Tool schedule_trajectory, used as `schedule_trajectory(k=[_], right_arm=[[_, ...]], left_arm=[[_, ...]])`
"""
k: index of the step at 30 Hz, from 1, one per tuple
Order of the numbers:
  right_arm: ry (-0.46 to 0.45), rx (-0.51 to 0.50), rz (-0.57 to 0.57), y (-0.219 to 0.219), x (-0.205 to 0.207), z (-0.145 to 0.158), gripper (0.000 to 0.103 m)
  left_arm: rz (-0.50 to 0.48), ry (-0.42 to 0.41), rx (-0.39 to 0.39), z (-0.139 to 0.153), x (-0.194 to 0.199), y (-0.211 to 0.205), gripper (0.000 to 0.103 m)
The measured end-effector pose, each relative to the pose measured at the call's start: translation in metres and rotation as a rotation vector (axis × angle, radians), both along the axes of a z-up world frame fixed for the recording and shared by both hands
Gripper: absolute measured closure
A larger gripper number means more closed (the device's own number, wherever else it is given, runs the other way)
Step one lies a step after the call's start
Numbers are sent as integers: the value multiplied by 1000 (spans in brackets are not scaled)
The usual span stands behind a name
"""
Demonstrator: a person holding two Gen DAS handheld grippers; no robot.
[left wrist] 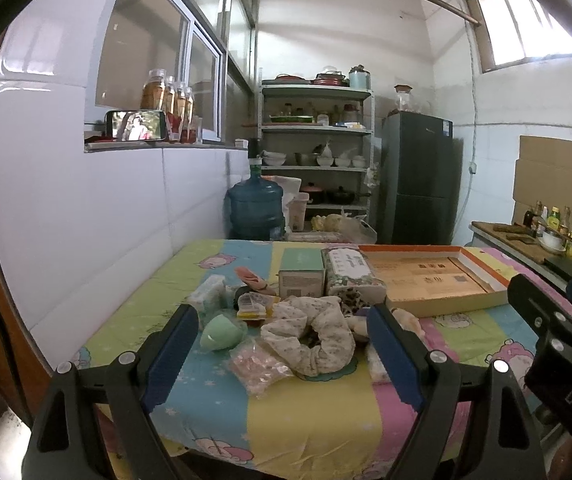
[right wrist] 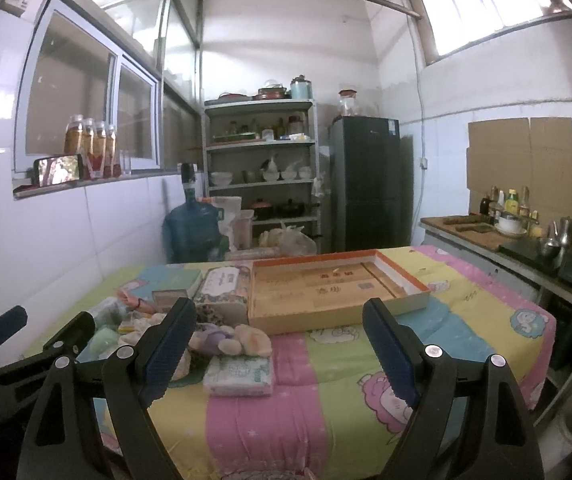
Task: Organize soft objects
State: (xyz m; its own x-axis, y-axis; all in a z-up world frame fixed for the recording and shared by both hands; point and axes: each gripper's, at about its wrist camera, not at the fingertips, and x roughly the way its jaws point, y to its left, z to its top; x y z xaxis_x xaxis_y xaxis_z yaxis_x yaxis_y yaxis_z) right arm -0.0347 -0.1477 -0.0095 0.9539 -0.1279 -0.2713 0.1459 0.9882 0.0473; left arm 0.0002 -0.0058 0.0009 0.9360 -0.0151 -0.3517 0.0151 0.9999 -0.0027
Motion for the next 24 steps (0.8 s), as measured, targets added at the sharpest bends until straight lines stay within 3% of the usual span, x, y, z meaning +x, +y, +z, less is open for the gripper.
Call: schedule_trajectory(k=[24], right_arm=[[6, 6, 0, -1, 2, 0, 16]], left_arm=[[-10, 4, 5, 0, 2, -5, 16]])
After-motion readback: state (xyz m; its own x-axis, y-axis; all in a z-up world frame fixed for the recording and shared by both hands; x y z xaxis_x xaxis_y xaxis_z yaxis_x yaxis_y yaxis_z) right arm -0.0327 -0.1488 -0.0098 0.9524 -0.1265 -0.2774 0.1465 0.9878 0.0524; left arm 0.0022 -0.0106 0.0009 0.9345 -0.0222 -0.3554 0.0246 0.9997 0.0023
